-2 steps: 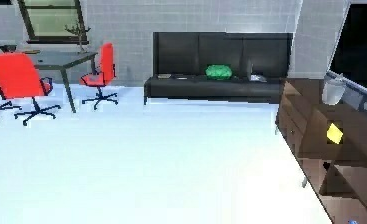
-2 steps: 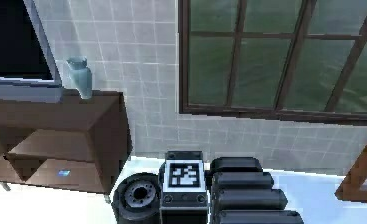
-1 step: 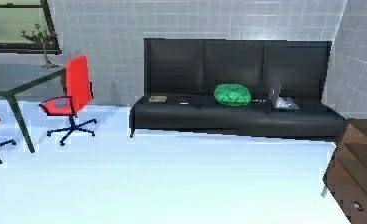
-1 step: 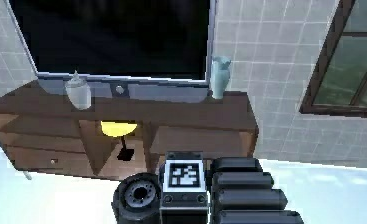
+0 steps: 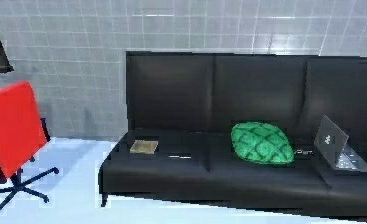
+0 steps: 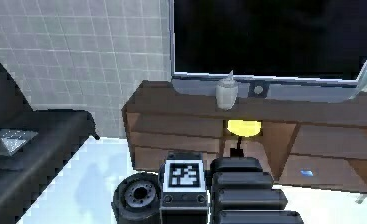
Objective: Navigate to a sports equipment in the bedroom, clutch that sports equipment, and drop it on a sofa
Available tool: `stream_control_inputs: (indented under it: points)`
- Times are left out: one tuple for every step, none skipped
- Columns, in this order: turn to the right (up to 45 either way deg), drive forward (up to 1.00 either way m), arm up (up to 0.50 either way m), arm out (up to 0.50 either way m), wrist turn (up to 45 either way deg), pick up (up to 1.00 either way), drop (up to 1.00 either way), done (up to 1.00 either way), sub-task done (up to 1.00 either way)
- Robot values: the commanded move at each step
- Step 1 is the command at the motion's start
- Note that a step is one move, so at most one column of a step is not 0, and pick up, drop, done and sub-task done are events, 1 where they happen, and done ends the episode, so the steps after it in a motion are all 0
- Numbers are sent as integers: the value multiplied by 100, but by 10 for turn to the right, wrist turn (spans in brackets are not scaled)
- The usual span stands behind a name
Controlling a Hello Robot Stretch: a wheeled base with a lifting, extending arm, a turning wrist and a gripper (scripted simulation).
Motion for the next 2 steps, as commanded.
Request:
stream_control_inputs:
  points:
    - [-60,0,0,0,0,0,0,0,0]
    - [0,50,0,0,0,0,0,0,0]
